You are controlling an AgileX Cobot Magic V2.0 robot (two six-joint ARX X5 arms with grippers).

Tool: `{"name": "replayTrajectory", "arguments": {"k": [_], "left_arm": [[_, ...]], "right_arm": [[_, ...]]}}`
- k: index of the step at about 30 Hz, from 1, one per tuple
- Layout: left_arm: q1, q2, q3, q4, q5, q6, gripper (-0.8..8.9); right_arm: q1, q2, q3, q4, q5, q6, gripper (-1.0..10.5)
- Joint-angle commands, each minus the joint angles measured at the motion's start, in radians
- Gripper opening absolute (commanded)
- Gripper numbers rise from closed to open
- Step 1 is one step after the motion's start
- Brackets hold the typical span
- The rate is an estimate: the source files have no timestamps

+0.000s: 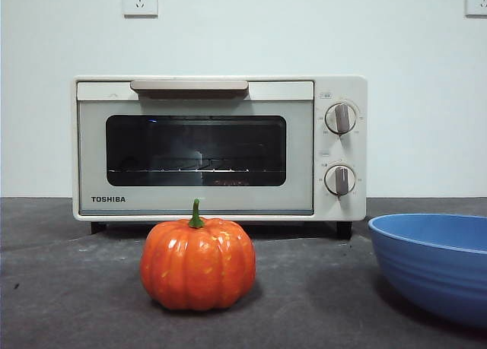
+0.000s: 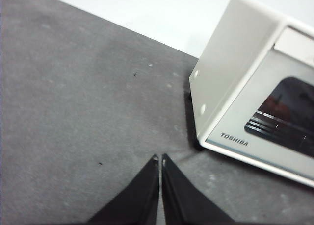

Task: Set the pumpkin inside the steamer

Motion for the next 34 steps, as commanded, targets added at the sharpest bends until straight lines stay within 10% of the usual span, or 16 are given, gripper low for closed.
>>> {"name": "replayTrajectory", "arguments": {"k": [1,19,34], "left_arm": [[0.001,-0.001,0.011,-0.008,0.003,-0.093,0.15],[0.001,0.107,0.319,-0.079,0.098,-0.069,0.15],[-0.005,0.522,0.685,-0.397,0.334,0.261,0.15]], "right_arm": [[0.000,-0.003,0.006,0.053,-0.020,0.055,0.1],[0.000,0.114,0.348,-0.032,-0.047,0.003,0.1],[0.005,0.571,0.734,-0.394,-0.334,-0.227,0.1]]}}
